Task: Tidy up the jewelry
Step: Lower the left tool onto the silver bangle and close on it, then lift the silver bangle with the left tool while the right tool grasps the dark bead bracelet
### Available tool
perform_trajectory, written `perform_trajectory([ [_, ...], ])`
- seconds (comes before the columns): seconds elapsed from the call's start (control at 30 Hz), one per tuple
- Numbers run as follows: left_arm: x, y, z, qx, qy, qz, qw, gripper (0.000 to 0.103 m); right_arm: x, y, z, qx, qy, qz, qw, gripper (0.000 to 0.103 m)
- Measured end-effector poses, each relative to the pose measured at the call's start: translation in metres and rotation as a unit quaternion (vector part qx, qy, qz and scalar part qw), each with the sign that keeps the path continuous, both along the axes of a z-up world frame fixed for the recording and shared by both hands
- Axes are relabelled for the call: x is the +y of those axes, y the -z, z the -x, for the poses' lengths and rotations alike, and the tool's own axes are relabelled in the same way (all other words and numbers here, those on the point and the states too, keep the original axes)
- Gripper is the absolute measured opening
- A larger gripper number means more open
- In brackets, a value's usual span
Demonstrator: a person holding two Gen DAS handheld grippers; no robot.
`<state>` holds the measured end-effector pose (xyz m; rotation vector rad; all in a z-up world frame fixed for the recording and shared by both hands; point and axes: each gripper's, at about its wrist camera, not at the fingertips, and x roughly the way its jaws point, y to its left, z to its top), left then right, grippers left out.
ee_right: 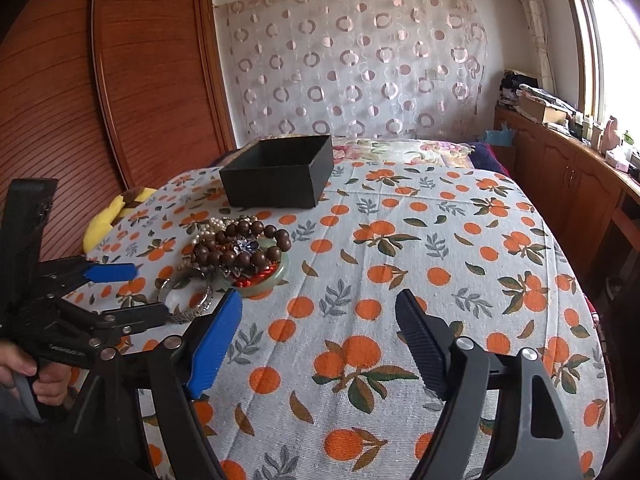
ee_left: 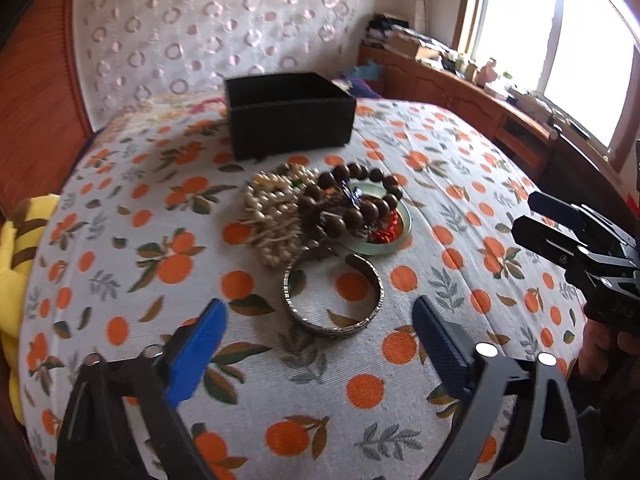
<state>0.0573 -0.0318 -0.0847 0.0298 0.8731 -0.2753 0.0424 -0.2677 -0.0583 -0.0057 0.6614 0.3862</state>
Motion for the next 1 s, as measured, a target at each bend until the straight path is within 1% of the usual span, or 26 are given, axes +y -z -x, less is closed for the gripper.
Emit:
perform_trajectory([
  [0.07, -0.004, 0.003, -0.005, 0.008, 0.006, -0.003, 0.9999, 0.079, 0.000, 0.000, -0.001, 0.001, -0.001, 0.005, 1.000, 0.081],
  [0.13, -0.008, 0.005, -0.008, 0.014, 0.015, -0.004, 0.9998, 0.077, -0.002, 0.001, -0.003, 0.005, -0.002, 0.008, 1.000, 0.079],
  [0.2, -0.013, 0.009, -0.013, 0.019, 0.020, -0.010, 0.9996, 0.074, -0.003, 0.001, -0.004, 0.008, -0.004, 0.010, 1.000, 0.074],
  [0.27, -0.017, 0.011, -0.014, 0.013, 0.020, -0.025, 0.9994, 0.072, -0.004, 0.001, -0.006, 0.009, -0.006, 0.014, 1.000, 0.070],
  [0.3, -0.017, 0.011, -0.014, 0.011, 0.019, -0.029, 0.9993, 0.069, -0.003, 0.000, -0.006, 0.010, -0.007, 0.015, 1.000, 0.068],
  [0.33, -0.017, 0.011, -0.013, 0.007, 0.016, -0.033, 0.9993, 0.058, -0.003, 0.000, -0.008, 0.011, -0.009, 0.016, 1.000, 0.067],
  [0.47, -0.010, 0.009, -0.009, 0.000, 0.012, -0.023, 0.9997, 0.058, 0.004, 0.000, -0.013, 0.015, -0.022, 0.021, 0.999, 0.060],
  [0.63, 0.004, 0.001, -0.002, -0.018, -0.010, -0.008, 0.9998, 0.058, 0.020, -0.003, -0.031, 0.018, -0.047, 0.034, 0.998, 0.048],
  [0.77, 0.015, -0.006, 0.001, -0.032, -0.026, 0.000, 0.9991, 0.058, 0.030, -0.005, -0.053, 0.025, -0.063, 0.038, 0.997, 0.045],
  [1.0, 0.029, -0.009, 0.003, -0.043, -0.048, 0.008, 0.9979, 0.058, 0.051, 0.007, -0.097, 0.076, -0.091, 0.032, 0.992, 0.042],
])
